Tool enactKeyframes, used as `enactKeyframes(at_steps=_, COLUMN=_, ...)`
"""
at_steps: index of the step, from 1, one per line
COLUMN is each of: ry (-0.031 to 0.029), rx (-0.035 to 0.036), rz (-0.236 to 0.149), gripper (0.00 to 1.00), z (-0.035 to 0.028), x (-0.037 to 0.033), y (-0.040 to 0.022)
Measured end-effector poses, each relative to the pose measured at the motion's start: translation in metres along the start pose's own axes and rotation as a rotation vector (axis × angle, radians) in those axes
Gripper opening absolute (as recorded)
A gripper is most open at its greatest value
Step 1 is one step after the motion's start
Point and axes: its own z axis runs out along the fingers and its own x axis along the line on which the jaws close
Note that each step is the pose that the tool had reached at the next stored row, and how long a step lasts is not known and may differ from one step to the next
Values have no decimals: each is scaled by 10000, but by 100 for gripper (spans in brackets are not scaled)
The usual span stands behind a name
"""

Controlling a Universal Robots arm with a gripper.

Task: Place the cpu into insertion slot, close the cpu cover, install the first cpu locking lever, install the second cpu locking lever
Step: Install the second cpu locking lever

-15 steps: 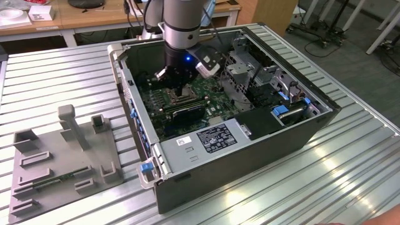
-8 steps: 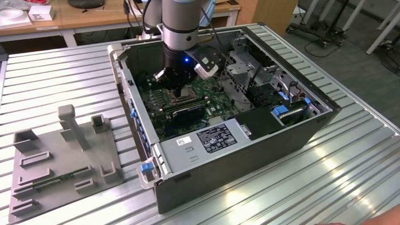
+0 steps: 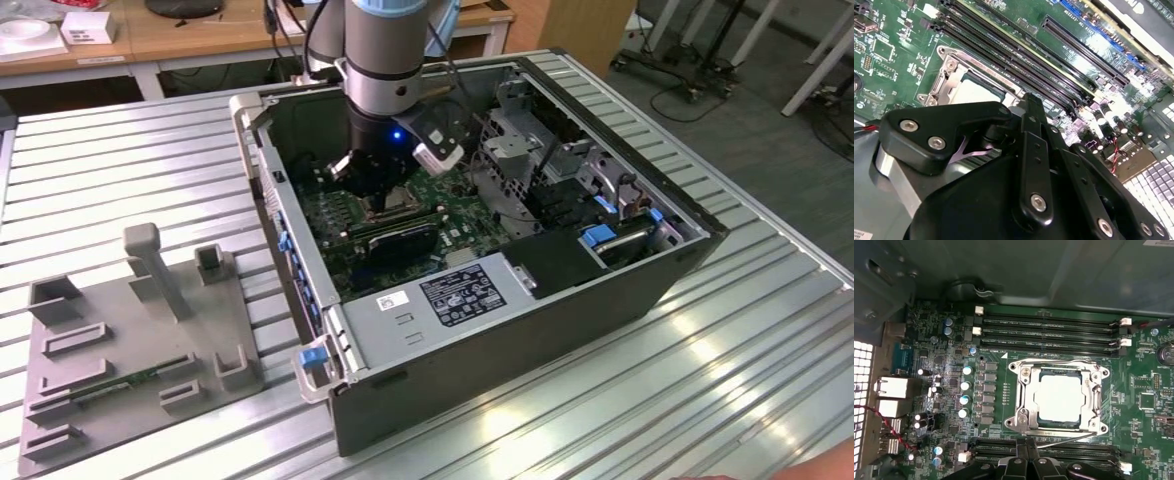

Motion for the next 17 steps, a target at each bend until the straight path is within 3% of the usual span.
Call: enactKeyframes(at_steps=17, ry=-4, rx=4, rz=57, gripper=10, z=132, x=61, y=-9)
